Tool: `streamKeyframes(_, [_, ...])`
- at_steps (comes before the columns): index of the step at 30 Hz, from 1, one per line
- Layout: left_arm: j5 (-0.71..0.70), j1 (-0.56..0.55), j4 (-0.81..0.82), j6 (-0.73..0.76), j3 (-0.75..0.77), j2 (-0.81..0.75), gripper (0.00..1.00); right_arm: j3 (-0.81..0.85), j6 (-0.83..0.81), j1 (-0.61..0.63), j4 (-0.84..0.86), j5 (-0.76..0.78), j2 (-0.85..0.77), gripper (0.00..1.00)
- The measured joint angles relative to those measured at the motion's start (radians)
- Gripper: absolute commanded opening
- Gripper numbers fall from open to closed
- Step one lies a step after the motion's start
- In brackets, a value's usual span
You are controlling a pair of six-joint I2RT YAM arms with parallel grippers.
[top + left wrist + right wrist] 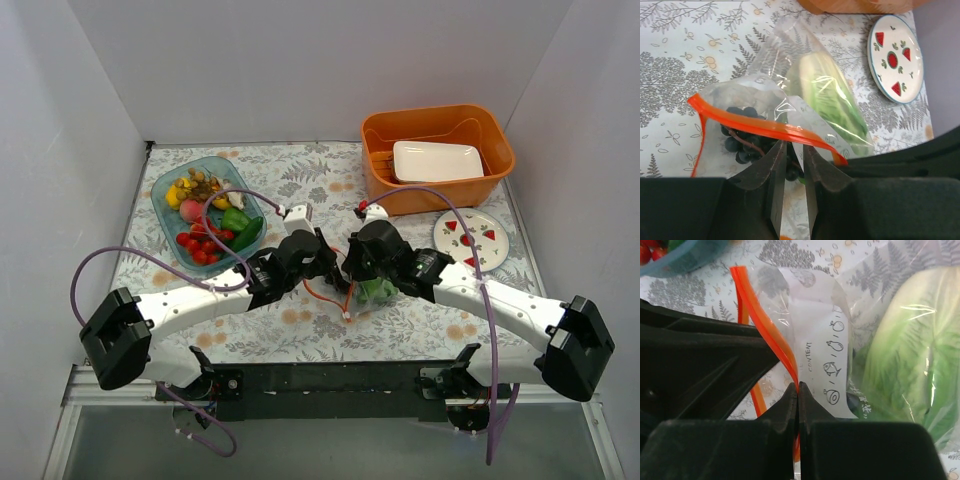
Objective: Open the zip-top bag and remove the fake food
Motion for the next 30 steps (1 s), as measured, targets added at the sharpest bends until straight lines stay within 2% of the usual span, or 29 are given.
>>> streamKeyframes(6, [-0.102, -0.014, 0.006, -0.018, -0.069, 0.013, 0.21, -0.046, 0.03, 0.026, 0.005, 0.022, 0.018, 0.01])
streamKeyframes(12, [-0.169, -0.014, 0.005, -0.028, -0.075, 0.048, 0.24, -0.046, 0.041, 0.036, 0.009, 0.037, 0.024, 0.01])
streamKeyframes(17, [-0.18, -0.013, 0.029, -0.032, -0.072, 0.098, 0.24, -0.046, 0.041, 0.038, 0.009, 0.043, 0.028, 0.01])
streamKeyframes(21, [-0.174, -0.014, 0.027, -0.049, -0.071, 0.138, 0.3, -0.045, 0.041, 0.042, 0.007, 0.045, 0.039, 0.01])
streamKeyframes(30, [-0.162, -0.014, 0.047, -0.077, -0.071, 0.14, 0.29, -0.045, 0.04, 0.043, 0.007, 0.046, 0.051, 0.01])
